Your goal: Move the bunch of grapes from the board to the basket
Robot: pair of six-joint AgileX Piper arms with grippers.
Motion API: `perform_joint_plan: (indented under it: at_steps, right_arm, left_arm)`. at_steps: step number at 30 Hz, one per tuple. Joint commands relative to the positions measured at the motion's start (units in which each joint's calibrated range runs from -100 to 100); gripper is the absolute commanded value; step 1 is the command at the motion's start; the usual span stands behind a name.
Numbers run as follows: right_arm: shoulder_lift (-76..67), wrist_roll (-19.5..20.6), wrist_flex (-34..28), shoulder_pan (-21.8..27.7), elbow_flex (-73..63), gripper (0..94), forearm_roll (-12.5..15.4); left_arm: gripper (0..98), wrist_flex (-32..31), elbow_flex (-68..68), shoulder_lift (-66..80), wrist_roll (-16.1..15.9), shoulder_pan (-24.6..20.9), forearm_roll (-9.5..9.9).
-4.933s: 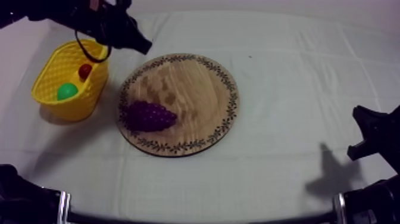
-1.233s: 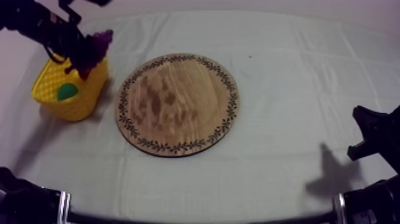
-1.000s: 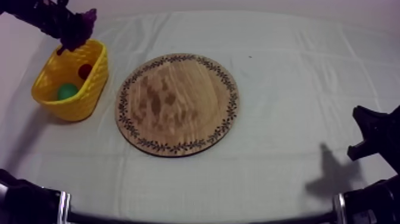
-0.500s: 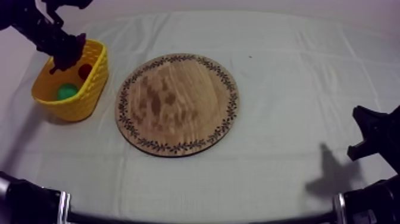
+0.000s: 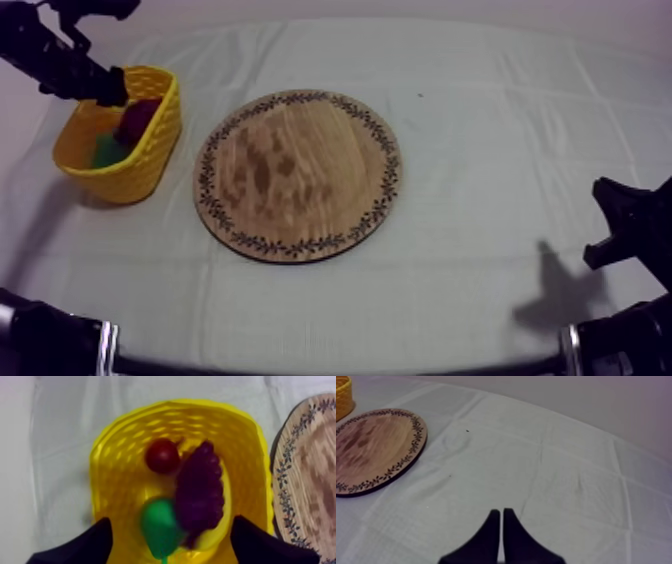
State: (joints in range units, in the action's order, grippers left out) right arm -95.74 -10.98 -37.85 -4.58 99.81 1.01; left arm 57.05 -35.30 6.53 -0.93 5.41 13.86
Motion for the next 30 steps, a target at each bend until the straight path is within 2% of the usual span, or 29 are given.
perform_joint_plan:
  at_steps: [1,3,9,13,15,21,24,26,28,30]
  right_arm:
    - [0.0,0.0,0.0,0.0,0.0,0.4,0.0]
    - [0.0,0.0,0.0,0.0,0.0,0.4,0.0]
    - [0.0,0.0,0.0,0.0,0.0,0.4,0.0]
    - [0.0,0.0,0.0,0.0,0.0,0.4,0.0]
    - [0.0,0.0,0.0,0.0,0.0,0.4,0.0]
    - [0.0,0.0,0.0,0.0,0.0,0.4,0.0]
    - [0.0,0.0,0.0,0.0,0.0,0.4,0.0]
    - [0.0,0.0,0.0,0.0,0.0,0.4,0.0]
    - [0.0,0.0,0.0,0.0,0.0,0.4,0.0]
    - [0.0,0.0,0.0,0.0,0.0,0.4,0.0]
  left_arm:
    - [93.2,-0.4,-0.2,2.6,0.5,-0.3,-0.46]
    - [84.8,-1.4,-0.2,4.8,0.5,-1.1,-1.58]
    - [44.7,-8.4,-0.6,13.2,0.4,-3.6,-5.18]
    - [18.2,-11.4,-2.7,20.1,0.1,-4.0,-6.21]
    - [9.0,-12.2,-4.3,23.9,-0.6,-3.9,-6.86]
    - [1.1,-15.4,-12.6,37.4,-3.4,-4.8,-10.70]
    - [0.4,-21.4,-22.0,46.0,-1.9,-5.1,-11.23]
    - [0.2,-25.8,-29.5,52.3,1.0,-5.2,-10.16]
    - [0.1,-28.6,-36.4,58.5,4.9,-4.9,-7.60]
    - [0.0,-30.2,-42.5,64.3,7.1,-4.5,-5.96]
